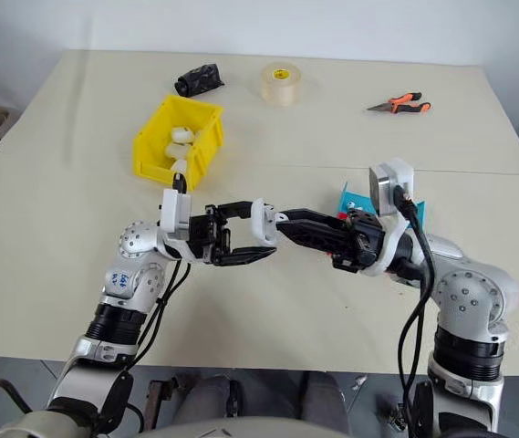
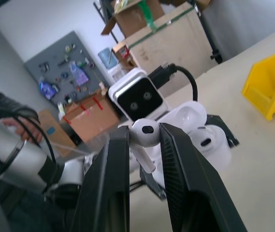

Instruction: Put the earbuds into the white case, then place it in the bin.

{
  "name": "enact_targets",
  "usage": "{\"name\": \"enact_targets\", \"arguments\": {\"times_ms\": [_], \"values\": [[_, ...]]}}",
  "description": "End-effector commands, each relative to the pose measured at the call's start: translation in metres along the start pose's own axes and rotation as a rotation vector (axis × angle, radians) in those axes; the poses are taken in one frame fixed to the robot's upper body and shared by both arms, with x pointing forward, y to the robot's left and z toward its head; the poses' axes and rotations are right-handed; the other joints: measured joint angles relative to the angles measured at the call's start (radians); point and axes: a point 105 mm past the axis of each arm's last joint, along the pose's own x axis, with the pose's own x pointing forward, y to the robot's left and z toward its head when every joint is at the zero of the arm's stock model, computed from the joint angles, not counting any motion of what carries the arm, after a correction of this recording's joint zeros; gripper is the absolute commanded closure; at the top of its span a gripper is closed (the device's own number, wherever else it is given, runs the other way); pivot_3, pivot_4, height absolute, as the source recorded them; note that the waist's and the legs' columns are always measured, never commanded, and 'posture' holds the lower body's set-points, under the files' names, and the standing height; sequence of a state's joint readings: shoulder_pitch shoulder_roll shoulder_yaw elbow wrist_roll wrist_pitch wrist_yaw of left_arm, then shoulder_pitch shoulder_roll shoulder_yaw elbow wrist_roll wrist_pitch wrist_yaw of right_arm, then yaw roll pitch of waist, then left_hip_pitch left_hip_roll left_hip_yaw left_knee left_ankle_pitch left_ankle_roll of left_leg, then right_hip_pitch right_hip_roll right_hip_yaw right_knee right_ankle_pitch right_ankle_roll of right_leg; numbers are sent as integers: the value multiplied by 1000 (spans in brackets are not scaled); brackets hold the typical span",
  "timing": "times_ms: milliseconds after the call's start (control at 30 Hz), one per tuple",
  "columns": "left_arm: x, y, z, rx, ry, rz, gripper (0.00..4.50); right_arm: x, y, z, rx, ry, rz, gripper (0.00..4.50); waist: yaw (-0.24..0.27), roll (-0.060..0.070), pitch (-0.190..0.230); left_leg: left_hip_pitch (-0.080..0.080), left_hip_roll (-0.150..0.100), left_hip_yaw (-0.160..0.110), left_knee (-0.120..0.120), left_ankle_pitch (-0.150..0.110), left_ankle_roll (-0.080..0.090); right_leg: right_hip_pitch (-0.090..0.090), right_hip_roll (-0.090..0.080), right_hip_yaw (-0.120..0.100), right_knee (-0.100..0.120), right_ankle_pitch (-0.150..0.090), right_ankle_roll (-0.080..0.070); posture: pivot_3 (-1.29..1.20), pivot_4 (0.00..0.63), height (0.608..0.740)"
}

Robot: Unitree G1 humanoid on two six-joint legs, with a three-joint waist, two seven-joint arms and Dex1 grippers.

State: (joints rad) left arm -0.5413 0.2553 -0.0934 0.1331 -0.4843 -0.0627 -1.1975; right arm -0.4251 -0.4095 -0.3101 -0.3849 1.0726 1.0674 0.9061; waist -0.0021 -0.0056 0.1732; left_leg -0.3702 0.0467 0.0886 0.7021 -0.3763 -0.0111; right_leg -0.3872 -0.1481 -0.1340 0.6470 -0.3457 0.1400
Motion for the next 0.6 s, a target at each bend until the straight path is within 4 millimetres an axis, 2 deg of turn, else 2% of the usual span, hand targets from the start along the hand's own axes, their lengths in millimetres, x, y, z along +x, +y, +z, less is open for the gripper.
{"name": "enact_targets", "arguments": {"times_ms": [33, 600], "values": [[5, 1, 7, 15, -29, -18, 1694, 2, 6, 6, -34, -41, 8, 3964, 0, 0, 0, 0, 0, 0, 0, 0, 0, 0, 0, 0, 0, 0, 0, 0, 150, 740], [12, 2, 13, 17, -71, 2, 1694, 6, -5, -22, 8, -37, -23, 3964, -1, 0, 0, 0, 0, 0, 0, 0, 0, 0, 0, 0, -1, 0, 0, 0, 150, 740]]}}
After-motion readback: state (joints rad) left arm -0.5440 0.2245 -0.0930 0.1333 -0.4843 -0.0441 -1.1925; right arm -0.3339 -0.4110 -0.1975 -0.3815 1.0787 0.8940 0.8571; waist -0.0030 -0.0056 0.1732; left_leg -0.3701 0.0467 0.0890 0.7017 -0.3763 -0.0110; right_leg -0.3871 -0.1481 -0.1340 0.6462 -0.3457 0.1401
